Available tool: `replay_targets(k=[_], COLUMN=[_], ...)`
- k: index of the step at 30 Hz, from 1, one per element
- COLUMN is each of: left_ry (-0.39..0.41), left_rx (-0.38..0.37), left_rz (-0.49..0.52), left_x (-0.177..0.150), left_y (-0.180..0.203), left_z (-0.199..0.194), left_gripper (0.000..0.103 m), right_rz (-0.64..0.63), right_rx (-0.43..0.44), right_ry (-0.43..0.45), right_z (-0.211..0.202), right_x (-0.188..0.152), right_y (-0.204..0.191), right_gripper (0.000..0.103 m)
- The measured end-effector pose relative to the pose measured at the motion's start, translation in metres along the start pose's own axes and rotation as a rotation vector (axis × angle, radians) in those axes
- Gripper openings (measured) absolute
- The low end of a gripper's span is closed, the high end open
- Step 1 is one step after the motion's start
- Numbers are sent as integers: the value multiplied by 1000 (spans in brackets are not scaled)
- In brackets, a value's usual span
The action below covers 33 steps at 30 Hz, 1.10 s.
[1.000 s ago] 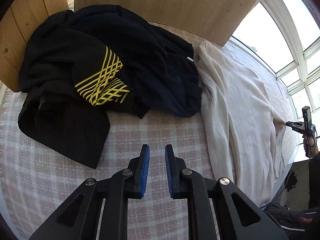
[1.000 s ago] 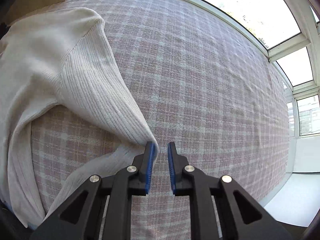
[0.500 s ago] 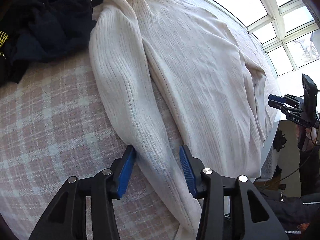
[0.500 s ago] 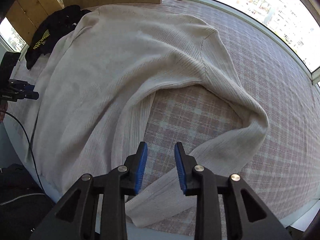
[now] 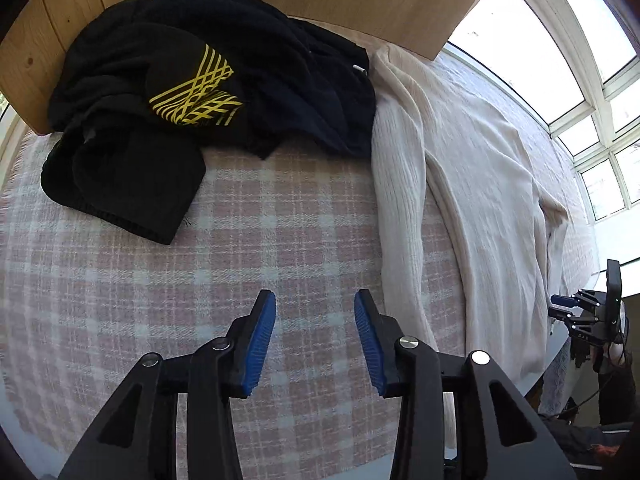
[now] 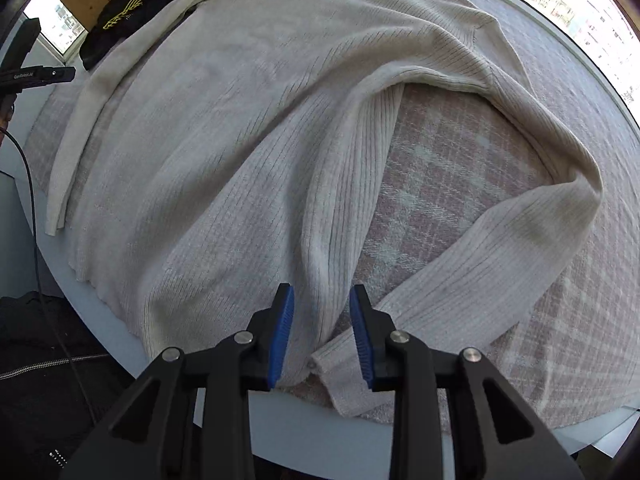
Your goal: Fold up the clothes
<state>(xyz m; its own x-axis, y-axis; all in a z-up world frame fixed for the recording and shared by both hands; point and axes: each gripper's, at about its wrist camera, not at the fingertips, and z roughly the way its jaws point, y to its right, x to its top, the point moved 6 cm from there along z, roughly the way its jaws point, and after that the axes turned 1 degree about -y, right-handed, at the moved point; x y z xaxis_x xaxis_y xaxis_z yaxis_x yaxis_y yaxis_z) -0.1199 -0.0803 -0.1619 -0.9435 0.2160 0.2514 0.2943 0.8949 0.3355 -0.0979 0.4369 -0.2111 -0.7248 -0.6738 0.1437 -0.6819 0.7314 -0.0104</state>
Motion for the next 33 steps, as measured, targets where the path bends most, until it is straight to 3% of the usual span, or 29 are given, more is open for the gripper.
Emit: replay_targets(k=[5,7,8,9,16,20,24,26,30,32,33], left_ry=[-118,-171,-195,-208,-216,-185,-135,-106,-55,-41,-41], left_rx=[-204,-229,-237,-231,-206,-201,-180,-169,-123,-9,8], left_rz=[131,178,198,207,262,218,178,156,128,161,158], left_x=[-44,-56,-62,-65,-59,-38,-5,15,63,79,84], left_y=[96,123,134,138,156,140,130,128,133,128,124], left_z=[32,53,63,70,83,76,72,74,95,109,111], left_gripper=[40,41,41,41,43,43,44,44,45,45,45], right_rz=[5,55,82,108,294,357,353,354,327,282,266], right_rx=[1,29,44,58,158,97,177,176,18,-82,-101], right_ry=[-20,-6,1,9,61,-55,51,102,165,160,146], right_z=[11,6,3,0,-22,-9,-23,-24,-8,3,7], right_x=[-5,-10,-13,-15,-35,-53,-16,14,76,95,103], right_y=[-3,8,14,20,62,87,96,109,155,173,179], right_gripper=[30,27,14,8,7,13,17,30,30,30,30])
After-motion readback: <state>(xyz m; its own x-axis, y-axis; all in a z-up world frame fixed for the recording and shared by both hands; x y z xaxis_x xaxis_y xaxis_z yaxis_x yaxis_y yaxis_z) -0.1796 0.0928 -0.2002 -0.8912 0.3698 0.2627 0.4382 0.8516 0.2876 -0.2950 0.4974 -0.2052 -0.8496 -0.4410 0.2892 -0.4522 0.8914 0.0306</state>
